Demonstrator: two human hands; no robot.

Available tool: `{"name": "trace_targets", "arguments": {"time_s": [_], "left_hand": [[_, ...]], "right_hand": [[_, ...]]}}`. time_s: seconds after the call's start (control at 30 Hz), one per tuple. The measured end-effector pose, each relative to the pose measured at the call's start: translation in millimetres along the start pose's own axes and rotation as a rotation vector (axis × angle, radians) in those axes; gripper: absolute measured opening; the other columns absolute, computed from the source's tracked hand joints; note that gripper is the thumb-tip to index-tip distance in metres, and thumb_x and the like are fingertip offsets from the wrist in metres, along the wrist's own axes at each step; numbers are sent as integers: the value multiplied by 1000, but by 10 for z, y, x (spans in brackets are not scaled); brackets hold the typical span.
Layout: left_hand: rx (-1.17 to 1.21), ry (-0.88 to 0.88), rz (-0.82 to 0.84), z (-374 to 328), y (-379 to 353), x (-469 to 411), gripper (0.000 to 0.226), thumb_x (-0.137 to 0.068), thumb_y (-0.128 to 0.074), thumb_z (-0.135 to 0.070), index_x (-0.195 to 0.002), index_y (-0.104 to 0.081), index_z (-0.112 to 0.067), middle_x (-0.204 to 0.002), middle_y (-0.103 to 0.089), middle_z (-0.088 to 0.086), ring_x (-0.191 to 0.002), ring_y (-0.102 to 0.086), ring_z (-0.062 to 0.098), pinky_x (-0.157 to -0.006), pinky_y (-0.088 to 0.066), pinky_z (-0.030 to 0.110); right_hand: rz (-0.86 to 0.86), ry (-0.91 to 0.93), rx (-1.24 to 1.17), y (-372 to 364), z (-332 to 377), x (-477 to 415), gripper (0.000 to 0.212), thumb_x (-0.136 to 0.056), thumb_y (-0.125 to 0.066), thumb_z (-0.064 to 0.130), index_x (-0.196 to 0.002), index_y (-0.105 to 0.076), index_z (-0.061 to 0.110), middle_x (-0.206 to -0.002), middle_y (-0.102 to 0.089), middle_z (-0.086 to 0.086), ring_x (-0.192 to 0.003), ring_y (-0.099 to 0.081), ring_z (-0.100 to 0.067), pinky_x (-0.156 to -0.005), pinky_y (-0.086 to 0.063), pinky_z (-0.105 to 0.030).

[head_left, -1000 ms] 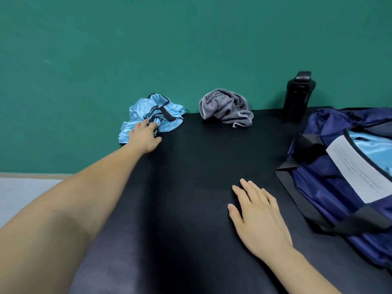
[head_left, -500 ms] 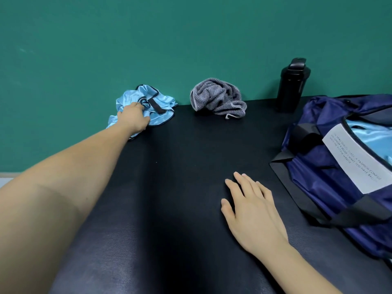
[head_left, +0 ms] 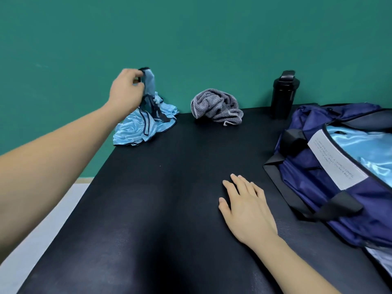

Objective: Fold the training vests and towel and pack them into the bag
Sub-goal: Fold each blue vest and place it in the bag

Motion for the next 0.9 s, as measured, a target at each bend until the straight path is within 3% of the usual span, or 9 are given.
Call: {"name": "trace_targets", "arguments": {"time_s": [0.17, 0.27, 0.37, 0.47, 0.57, 0.63, 0.73, 0.8, 0.9], "left_hand": [[345, -41, -29, -655, 467, 308, 41, -99, -51, -14, -133, -68, -28, -138, -62, -13, -117, -64, 1, -108, -52, 35], [495, -69, 13, -1002, 573, 628, 43, -99, -51, -11, -132, -70, -31, -133, -67, -17, -116, -67, 3, -104, -55, 33], [629, -68, 74, -1214, 553, 1031, 43, -101, -52, -8, -130, -72, -32, -129, -71, -18, -117, -68, 9, -98, -58, 32], [702, -47, 152, -1301, 415, 1498, 42, -102, -52, -2, -129, -73, -26, -129, -73, -13, -119, -67, 11, -94, -55, 31], [709, -53, 255, -1333, 196, 2045, 43, -102, -52, 1, -125, -74, -27, -131, -70, -19, -124, -63, 7, -108, -51, 35], [673, -85, 344, -1352, 8, 2426, 44, -102, -53, 4, -127, -74, -26, -136, -68, -21, -130, -59, 0, -117, -44, 30], [616, -125, 431, -1356, -264, 2941, 42, -102, -54, 5, -130, -74, -20, -140, -67, -14, -139, -54, 5, -123, -37, 31], [630, -114, 459, -1373, -370, 3215, 38, -104, -55, 2, -129, -75, -20, -138, -67, -15, -138, -56, 6, -121, -39, 30], [678, -63, 531, -1428, -416, 3499, 38, -105, -58, -5, -133, -73, -27, -140, -64, -21, -129, -61, 3, -111, -45, 23]], "right_hand": [[16, -1, -69, 29, -5, -2, 61, -108, -26, 53, -160, -42, 25, -172, -31, 1, -161, -20, -17, -131, -15, -41], [39, -19, -173, 86, -39, -22, 57, -109, -40, 51, -161, -37, 28, -170, -31, 8, -159, -21, -12, -131, -13, -36], [15, -110, -431, 255, -113, -33, 58, -105, -54, 49, -158, -38, 31, -162, -41, 13, -149, -37, -13, -124, -29, -37], [-44, -164, -703, 455, -122, -5, 70, -98, -67, 51, -158, -34, 41, -156, -43, 20, -146, -41, -7, -119, -39, -38], [-167, -104, -856, 752, -20, 53, 81, -91, -80, 47, -157, -34, 45, -149, -49, 24, -139, -47, 4, -114, -43, -30], [-211, -45, -912, 915, 95, 113, 85, -88, -85, 44, -157, -37, 45, -144, -54, 23, -133, -53, 2, -109, -44, -23], [-278, 41, -908, 1065, 256, 244, 75, -88, -87, 32, -152, -48, 36, -137, -60, 19, -130, -57, -2, -108, -42, -16], [-286, 62, -892, 1062, 309, 320, 61, -90, -83, 16, -143, -59, 32, -129, -64, 17, -124, -61, -4, -105, -46, -20], [-229, 54, -949, 1017, 338, 394, 46, -83, -66, -6, -110, -74, 30, -106, -74, 12, -103, -70, -13, -87, -54, -28]]}}
Point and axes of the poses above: each hand's wrist, its own x-axis away from the middle knuckle, its own y-axis out of the back of the hand, z = x × y, the point moved 10 cm from there along -x, towards the middle knuckle
